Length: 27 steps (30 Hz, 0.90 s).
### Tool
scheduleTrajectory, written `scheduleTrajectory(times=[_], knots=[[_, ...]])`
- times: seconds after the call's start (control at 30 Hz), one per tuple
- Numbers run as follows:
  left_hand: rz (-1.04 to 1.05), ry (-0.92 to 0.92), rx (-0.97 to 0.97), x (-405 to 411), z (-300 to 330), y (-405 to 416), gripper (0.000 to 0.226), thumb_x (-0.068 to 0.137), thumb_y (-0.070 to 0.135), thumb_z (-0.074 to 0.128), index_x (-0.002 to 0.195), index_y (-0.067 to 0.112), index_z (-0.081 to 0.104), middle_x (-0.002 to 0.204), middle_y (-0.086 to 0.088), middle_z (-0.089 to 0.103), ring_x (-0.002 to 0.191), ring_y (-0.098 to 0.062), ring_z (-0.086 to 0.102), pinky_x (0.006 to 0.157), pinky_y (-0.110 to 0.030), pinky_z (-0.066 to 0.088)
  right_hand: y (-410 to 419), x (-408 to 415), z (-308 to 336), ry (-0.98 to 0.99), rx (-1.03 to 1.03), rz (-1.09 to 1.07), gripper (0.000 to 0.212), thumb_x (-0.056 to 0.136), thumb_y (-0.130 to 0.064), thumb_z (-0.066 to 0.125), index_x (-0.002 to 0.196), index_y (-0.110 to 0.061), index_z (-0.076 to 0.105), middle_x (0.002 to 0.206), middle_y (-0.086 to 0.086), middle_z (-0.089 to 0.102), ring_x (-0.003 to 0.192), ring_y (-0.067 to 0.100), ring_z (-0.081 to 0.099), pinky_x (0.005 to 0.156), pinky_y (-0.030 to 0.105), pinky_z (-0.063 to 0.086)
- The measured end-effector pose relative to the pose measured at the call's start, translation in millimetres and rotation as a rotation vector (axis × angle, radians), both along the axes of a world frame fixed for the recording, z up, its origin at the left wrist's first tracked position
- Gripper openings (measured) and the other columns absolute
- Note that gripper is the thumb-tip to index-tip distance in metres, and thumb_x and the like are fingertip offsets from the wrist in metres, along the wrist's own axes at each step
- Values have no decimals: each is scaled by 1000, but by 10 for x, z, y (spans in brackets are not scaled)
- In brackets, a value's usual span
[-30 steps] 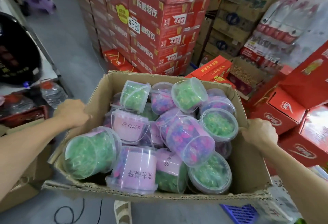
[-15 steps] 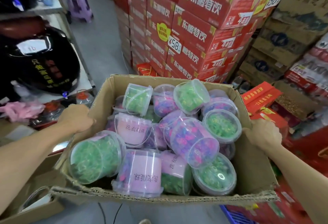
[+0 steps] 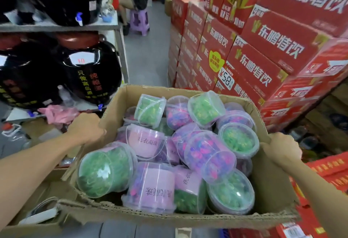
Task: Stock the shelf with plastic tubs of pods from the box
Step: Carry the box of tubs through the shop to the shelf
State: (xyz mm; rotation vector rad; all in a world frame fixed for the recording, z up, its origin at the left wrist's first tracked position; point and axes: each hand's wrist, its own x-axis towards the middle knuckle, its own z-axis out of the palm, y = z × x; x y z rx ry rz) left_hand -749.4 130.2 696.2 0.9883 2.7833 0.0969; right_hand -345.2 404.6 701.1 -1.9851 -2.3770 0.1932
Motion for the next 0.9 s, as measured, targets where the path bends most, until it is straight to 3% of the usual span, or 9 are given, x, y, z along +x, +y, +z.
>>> scheduleTrajectory(times=[0.13,0.2,0.33,0.53,0.7,0.83,0.9], knots=[[100,-37,-44,-167,-78,396,36,79,24,65,52,7,49,60,-8,54,62,-25,55,55,-29,44,699,-404,-27,-1,-1,70,29,81,-30,64,97,-6,68,90,19,62,87,39,63,70,37,48],[128,-35,-82,-279,-90,576,29,81,29,64,64,6,60,66,-6,58,66,-23,58,60,-29,47,1032,-597,-32,-8,-28,124,26,81,-29,63,95,-7,68,85,16,59,87,38,62,70,36,47],[160,-24,-98,-446,-84,869,25,83,30,62,82,6,68,74,-5,62,67,-21,59,54,-25,42,1622,-979,18,-21,-11,210,23,81,-27,63,93,-8,68,87,16,61,85,36,63,72,37,50],[248,16,-103,-664,30,1302,26,84,28,63,72,5,62,68,-6,53,66,-23,50,47,-25,33,2249,-1484,86,26,-7,244,25,77,-30,62,90,-9,68,94,19,65,85,39,62,75,39,52],[265,50,-97,-1041,33,1561,29,81,33,65,86,5,68,80,-13,61,74,-26,53,65,-30,46,2612,-1930,130,19,2,247,26,79,-31,64,93,-9,68,98,20,64,91,39,61,78,39,49],[227,64,-117,-1444,-25,1765,24,81,35,64,74,12,63,73,-7,57,71,-25,49,64,-29,41,2843,-2307,146,9,-5,267,19,80,-27,63,86,-9,63,99,20,63,94,40,59,75,37,45],[245,50,-105,-1676,-46,1887,27,80,35,64,79,8,66,75,-9,61,71,-27,52,63,-30,44,2929,-2495,135,-6,8,265,19,81,-27,62,86,-9,63,99,19,64,93,39,60,73,37,45]])
